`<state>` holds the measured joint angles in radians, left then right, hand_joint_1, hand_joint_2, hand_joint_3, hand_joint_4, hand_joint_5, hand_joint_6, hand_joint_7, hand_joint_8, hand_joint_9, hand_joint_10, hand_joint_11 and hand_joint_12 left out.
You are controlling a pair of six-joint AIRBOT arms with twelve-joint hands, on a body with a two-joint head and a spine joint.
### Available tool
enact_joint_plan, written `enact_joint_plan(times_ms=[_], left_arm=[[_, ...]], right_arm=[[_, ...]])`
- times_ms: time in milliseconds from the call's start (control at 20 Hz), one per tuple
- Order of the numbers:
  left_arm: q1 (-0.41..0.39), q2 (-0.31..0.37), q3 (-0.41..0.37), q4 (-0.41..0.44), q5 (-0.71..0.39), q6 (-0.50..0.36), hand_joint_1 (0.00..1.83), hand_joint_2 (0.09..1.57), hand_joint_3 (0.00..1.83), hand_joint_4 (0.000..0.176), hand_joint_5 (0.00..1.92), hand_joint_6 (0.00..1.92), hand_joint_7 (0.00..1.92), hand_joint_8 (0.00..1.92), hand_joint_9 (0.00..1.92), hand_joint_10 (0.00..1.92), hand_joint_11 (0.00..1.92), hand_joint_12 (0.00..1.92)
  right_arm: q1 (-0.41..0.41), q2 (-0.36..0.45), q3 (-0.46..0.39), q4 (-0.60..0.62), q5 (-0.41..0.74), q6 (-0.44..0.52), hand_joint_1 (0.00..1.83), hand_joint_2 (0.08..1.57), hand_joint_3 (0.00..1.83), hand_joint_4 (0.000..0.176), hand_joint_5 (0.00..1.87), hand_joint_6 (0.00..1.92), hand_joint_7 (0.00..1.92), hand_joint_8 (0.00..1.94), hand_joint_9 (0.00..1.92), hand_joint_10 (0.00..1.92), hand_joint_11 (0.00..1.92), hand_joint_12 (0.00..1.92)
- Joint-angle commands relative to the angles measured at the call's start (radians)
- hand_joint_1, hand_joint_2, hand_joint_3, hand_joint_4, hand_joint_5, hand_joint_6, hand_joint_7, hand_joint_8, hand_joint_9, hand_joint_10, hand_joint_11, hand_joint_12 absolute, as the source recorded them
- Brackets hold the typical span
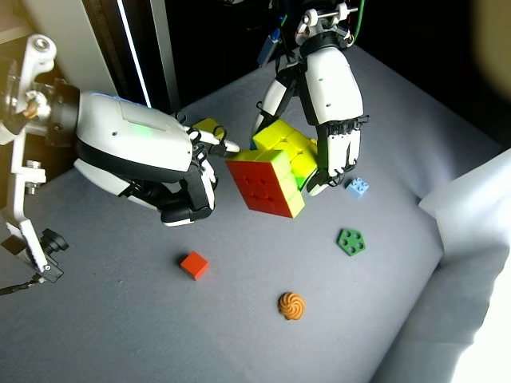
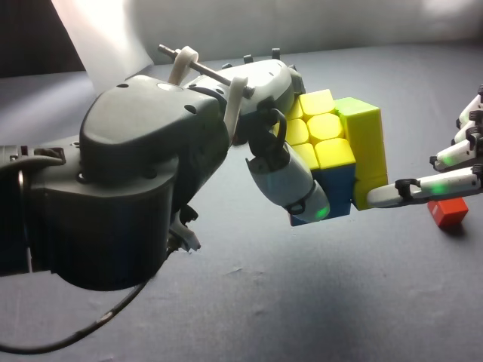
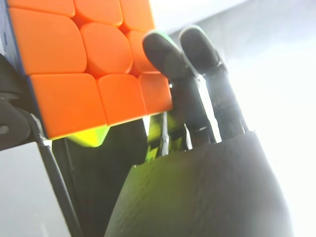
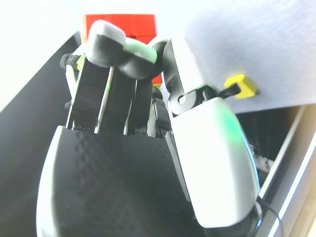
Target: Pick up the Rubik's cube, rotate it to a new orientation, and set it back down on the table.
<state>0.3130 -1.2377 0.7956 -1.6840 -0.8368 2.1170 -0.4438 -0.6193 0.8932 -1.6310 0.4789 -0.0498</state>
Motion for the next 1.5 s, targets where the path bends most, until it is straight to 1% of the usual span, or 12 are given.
enact_joint_plan(times_ms=[0, 200, 300, 400, 500, 600, 800, 1050, 1100, 1200, 1350, 1450], left_arm=[[-0.023, -0.004, -0.003, 0.079, 0.006, -0.021, 1.33, 1.25, 0.0, 0.0, 0.55, 1.46, 0.85, 1.3, 0.64, 1.54, 0.33, 1.63], [-0.023, -0.006, -0.004, 0.077, 0.006, -0.021, 1.34, 1.21, 0.0, 0.0, 0.75, 1.33, 0.89, 1.21, 0.65, 1.49, 0.31, 1.66], [-0.024, -0.007, -0.004, 0.075, 0.006, -0.021, 1.34, 1.22, 0.0, 0.0, 0.82, 1.25, 0.79, 1.33, 0.6, 1.54, 0.27, 1.64], [-0.024, -0.007, -0.004, 0.074, 0.006, -0.021, 1.33, 1.22, 0.0, 0.0, 0.81, 1.3, 0.78, 1.32, 0.59, 1.54, 0.29, 1.64], [-0.025, -0.007, -0.004, 0.074, 0.006, -0.021, 1.34, 1.22, 0.0, 0.0, 0.84, 1.23, 0.79, 1.32, 0.6, 1.53, 0.31, 1.66], [-0.025, -0.007, -0.004, 0.074, 0.006, -0.021, 1.33, 1.22, 0.0, 0.0, 0.79, 1.35, 0.8, 1.29, 0.6, 1.53, 0.3, 1.67], [-0.026, -0.01, -0.002, 0.072, 0.005, -0.021, 1.34, 1.22, 0.0, 0.0, 0.79, 1.31, 0.8, 1.31, 0.6, 1.53, 0.27, 1.7], [-0.027, -0.01, -0.002, 0.072, 0.005, -0.02, 1.34, 1.22, 0.0, 0.0, 0.82, 1.2, 0.79, 1.38, 0.59, 1.55, 0.29, 1.72], [-0.027, -0.01, -0.003, 0.072, 0.005, -0.019, 1.34, 1.23, 0.0, 0.0, 0.69, 1.29, 0.85, 1.35, 0.6, 1.56, 0.26, 1.71], [-0.028, -0.01, -0.003, 0.072, 0.005, -0.018, 1.34, 1.21, 0.0, 0.0, 0.79, 1.3, 0.86, 1.26, 0.62, 1.5, 0.26, 1.68], [-0.028, -0.01, -0.003, 0.072, 0.006, -0.018, 1.34, 1.22, 0.0, 0.0, 0.79, 1.33, 0.83, 1.27, 0.61, 1.5, 0.27, 1.69], [-0.027, -0.01, -0.004, 0.072, 0.006, -0.018, 1.34, 1.22, 0.0, 0.0, 0.83, 1.26, 0.8, 1.32, 0.59, 1.54, 0.29, 1.69]], right_arm=[[0.008, -0.005, -0.001, 0.035, -0.005, -0.01, 1.33, 1.33, 0.0, 0.176, 0.0, 0.0, 0.71, 1.54, 0.97, 1.92, 0.94, 1.92], [0.004, -0.02, 0.0, 0.035, -0.015, -0.012, 1.34, 1.33, 0.0, 0.176, 0.03, 0.01, 0.72, 1.51, 0.94, 1.92, 0.92, 1.92], [0.0, -0.031, 0.0, 0.035, -0.029, -0.014, 1.33, 1.33, 0.0, 0.176, 0.04, 0.0, 0.71, 1.53, 0.95, 1.92, 0.92, 1.92], [0.0, -0.038, 0.0, 0.035, -0.032, -0.015, 1.33, 1.34, 0.0, 0.176, 0.02, 0.0, 0.71, 1.54, 0.95, 1.92, 0.92, 1.92], [0.0, -0.045, 0.0, 0.035, -0.046, -0.022, 1.34, 1.32, 0.0, 0.176, 0.0, 0.0, 0.73, 1.5, 0.96, 1.92, 0.94, 1.92], [-0.002, -0.056, 0.001, 0.035, -0.078, -0.049, 1.33, 1.34, 0.0, 0.176, 0.01, 0.0, 0.71, 1.54, 0.95, 1.92, 0.93, 1.92], [-0.002, -0.063, 0.007, 0.037, -0.09, -0.049, 1.32, 1.37, 0.0, 0.176, 0.0, 0.0, 0.65, 1.62, 0.9, 1.92, 0.91, 1.92], [0.0, -0.088, 0.031, 0.051, -0.107, -0.049, 1.33, 1.34, 0.0, 0.176, 0.04, 0.01, 0.71, 1.54, 0.94, 1.92, 0.93, 1.92], [0.0, -0.093, 0.035, 0.051, -0.109, -0.049, 1.33, 1.34, 0.0, 0.176, 0.04, 0.01, 0.71, 1.54, 0.92, 1.92, 0.92, 1.92], [0.001, -0.095, 0.035, 0.051, -0.11, -0.049, 1.33, 1.33, 0.0, 0.176, 0.06, 0.01, 0.71, 1.54, 0.97, 1.92, 0.93, 1.92], [0.001, -0.1, 0.036, 0.051, -0.114, -0.049, 1.33, 1.35, 0.0, 0.176, 0.06, 0.0, 0.69, 1.57, 0.98, 1.92, 0.96, 1.92], [0.001, -0.105, 0.037, 0.051, -0.121, -0.05, 1.33, 1.35, 0.0, 0.176, 0.05, 0.0, 0.69, 1.57, 1.0, 1.92, 0.99, 1.92]])
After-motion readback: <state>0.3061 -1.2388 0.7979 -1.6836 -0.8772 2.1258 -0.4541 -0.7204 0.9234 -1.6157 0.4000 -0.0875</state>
